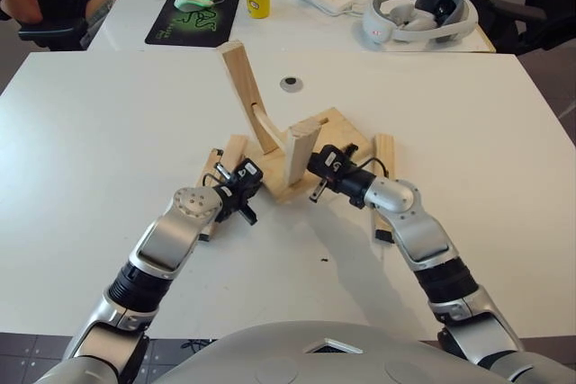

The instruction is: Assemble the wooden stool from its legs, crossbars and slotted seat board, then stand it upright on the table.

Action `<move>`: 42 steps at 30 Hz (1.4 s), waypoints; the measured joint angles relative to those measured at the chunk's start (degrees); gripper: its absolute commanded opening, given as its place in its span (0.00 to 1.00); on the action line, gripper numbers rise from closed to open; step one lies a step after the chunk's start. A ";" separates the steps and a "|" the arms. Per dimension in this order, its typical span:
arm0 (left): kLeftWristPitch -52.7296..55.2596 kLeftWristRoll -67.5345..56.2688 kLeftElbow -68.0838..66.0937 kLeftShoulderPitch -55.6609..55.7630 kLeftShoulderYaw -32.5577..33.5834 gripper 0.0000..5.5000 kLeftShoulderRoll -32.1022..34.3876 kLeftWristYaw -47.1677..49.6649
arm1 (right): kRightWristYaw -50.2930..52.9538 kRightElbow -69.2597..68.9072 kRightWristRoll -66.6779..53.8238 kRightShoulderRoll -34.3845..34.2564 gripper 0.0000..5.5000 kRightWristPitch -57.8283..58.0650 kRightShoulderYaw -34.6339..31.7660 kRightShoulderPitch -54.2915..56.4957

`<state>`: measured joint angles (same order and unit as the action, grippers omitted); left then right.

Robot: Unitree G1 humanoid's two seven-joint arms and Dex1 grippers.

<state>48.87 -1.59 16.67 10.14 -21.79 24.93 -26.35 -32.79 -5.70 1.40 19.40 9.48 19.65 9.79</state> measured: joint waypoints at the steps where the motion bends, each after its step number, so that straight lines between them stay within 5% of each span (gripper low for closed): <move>1: 0.00 0.06 -0.07 0.04 0.03 0.00 -0.05 0.16 | -0.04 -0.18 0.00 -0.12 0.00 0.00 0.12 -0.12; 15: -3.60 1.94 -1.64 2.16 3.33 0.00 -1.91 3.44 | 2.82 -1.57 1.13 -6.42 0.00 2.49 2.67 1.09; 23: -7.62 6.20 -0.44 7.28 12.68 0.00 6.44 4.54 | 7.50 -6.03 7.33 1.95 0.00 8.92 -5.83 0.11; 31: -4.33 -3.06 1.98 7.52 14.91 0.00 23.55 -20.05 | 6.41 -5.66 13.62 10.10 0.00 11.34 -6.45 -2.20; 42: -4.63 -12.95 10.39 0.73 13.18 0.00 27.19 -32.11 | -12.52 9.82 8.14 18.29 0.00 6.52 -7.02 13.45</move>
<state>44.24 -14.54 27.06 10.87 -8.61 52.12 -58.46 -45.31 4.12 9.54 37.68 16.01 12.64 23.25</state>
